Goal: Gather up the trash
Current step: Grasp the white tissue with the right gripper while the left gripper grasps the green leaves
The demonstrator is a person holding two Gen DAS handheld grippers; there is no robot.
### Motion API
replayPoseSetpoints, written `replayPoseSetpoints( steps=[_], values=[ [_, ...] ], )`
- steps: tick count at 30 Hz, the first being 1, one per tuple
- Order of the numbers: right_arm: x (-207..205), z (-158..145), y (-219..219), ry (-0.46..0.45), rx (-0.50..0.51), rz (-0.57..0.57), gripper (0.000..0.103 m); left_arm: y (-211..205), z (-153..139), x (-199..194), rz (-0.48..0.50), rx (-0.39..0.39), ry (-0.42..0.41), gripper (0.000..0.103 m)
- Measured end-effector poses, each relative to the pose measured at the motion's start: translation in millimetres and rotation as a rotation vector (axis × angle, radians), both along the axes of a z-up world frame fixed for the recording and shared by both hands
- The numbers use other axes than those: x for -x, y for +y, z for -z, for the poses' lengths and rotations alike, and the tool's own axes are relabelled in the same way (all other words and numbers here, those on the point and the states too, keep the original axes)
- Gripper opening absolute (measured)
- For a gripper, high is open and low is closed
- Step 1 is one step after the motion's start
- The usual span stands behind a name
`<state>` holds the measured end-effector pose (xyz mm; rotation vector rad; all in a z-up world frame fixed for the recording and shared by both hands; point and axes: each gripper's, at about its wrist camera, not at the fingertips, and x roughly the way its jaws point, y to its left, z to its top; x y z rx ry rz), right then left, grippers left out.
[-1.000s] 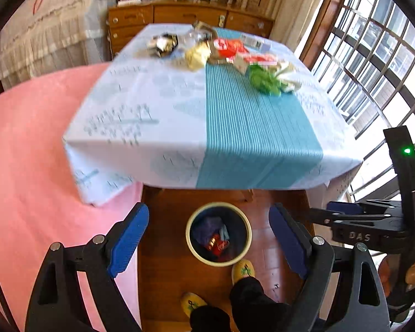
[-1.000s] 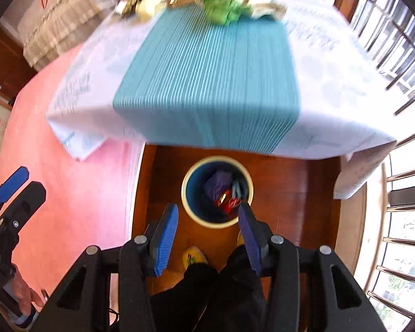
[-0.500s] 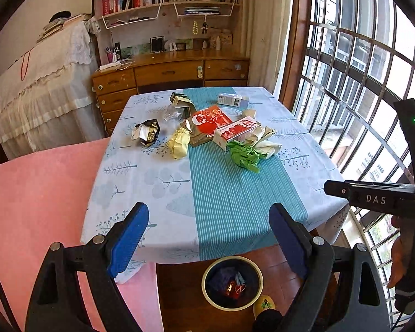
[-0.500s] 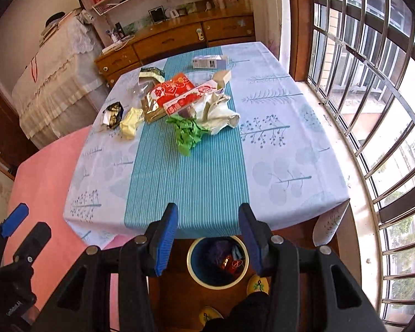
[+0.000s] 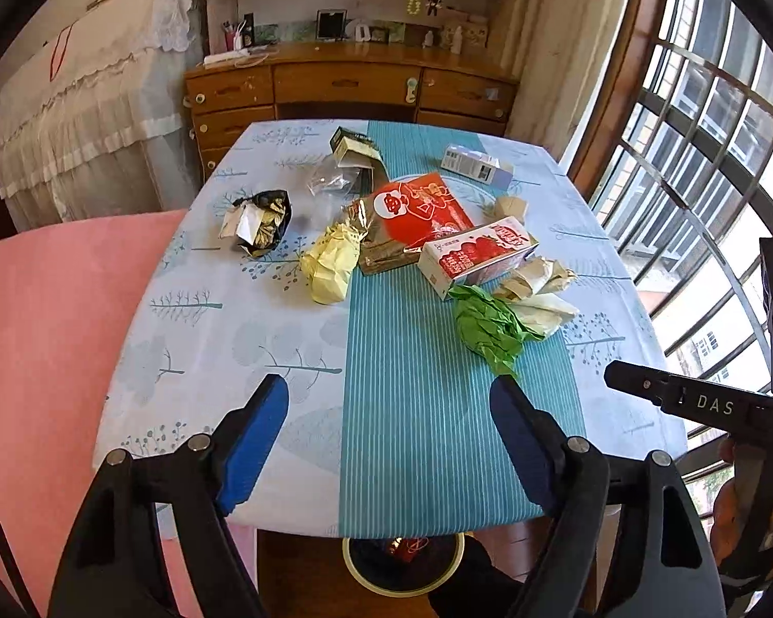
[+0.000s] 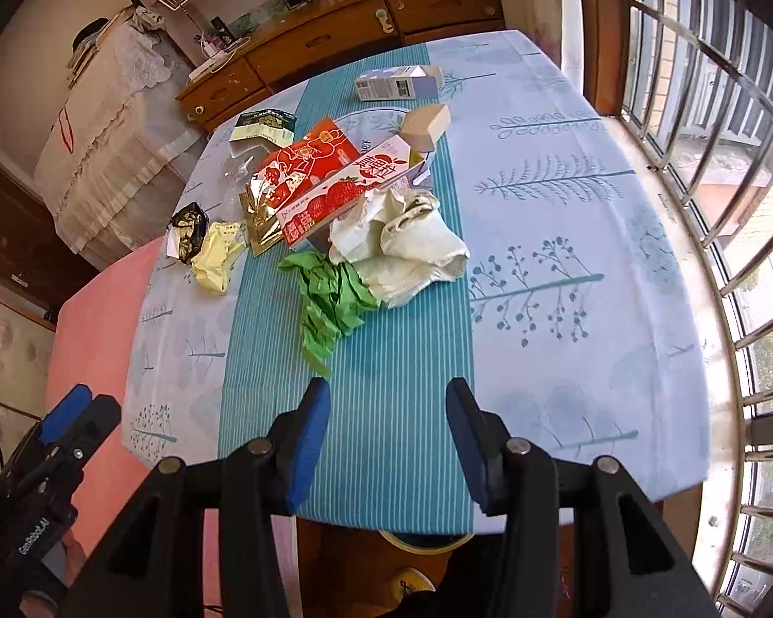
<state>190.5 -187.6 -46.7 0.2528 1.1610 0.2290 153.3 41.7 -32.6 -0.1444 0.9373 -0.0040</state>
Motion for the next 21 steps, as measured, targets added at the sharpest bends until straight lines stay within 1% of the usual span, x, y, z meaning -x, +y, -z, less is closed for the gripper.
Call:
replayPoseSetpoints(
  steps=[1,3,5,8,10,12,15,19,20,21],
  values=[
    [-12,2,-2,0.004,-0.009,-0.011,0.048,-2,4,-11,-0.011,0.012,0.021,0.079],
    [-35,4,-5,0.016,-0.025,-0.036,0.053,-7,14,-33,-0.024,0.029,0.068,0.079],
    [-59,4,-9,0.024,-0.044,-0.060,0.055,-15,22,-54,-0.030,0.050,0.107,0.079],
    [-95,6,-12,0.041,-0.064,-0.085,0.055,-26,31,-81,-0.050,0.080,0.144,0.079],
    [-117,12,-12,0.068,-0.080,-0.097,0.055,-33,36,-97,-0.067,0.087,0.162,0.079],
    [-137,21,-7,0.100,-0.071,-0.119,0.055,-38,41,-110,-0.083,0.088,0.175,0.079],
    [-155,40,5,0.159,-0.060,-0.181,0.055,-43,45,-123,-0.104,0.087,0.186,0.079],
    [-160,61,12,0.227,-0.064,-0.260,0.058,-45,54,-134,-0.125,0.091,0.217,0.079],
    [-158,63,11,0.223,-0.069,-0.277,0.061,-45,57,-136,-0.128,0.090,0.226,0.079],
    [-157,62,10,0.210,-0.068,-0.293,0.061,-46,60,-138,-0.131,0.089,0.237,0.079]
  ],
)
